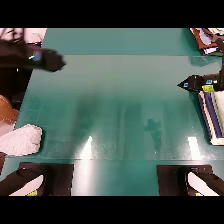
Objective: Fold the shirts.
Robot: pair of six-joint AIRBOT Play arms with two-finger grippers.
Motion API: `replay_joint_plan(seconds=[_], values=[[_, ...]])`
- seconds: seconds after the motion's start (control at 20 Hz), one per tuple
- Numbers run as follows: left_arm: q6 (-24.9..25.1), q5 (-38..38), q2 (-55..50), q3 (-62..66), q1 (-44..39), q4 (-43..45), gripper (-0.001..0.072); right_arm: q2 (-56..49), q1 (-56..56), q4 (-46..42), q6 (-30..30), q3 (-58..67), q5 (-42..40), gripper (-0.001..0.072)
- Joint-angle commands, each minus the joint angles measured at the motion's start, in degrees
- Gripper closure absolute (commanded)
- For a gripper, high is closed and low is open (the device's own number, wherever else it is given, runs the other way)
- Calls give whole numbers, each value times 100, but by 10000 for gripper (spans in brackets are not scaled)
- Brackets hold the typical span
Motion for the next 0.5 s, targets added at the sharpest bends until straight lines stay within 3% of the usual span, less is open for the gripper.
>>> replay_joint_plan(seconds=[0.0,0.25,0.3,0.35,0.4,0.45], values=[[-50,-848,1075,-1032,892,809,687,4,4,0,2,-2,13,698],[-50,-1226,1825,-2846,2131,1327,684,4,9,-2,2,-2,35,699],[-55,-1211,1808,-3136,2306,1355,497,4,9,-2,2,-2,42,698],[-129,-1152,1801,-3471,2457,1381,162,4,9,-2,2,-2,44,699],[-264,-1056,1801,-3777,2573,1443,84,4,9,-4,0,-2,44,698],[-264,-962,1801,-4092,2662,1543,86,2,9,-4,0,-2,35,699]])
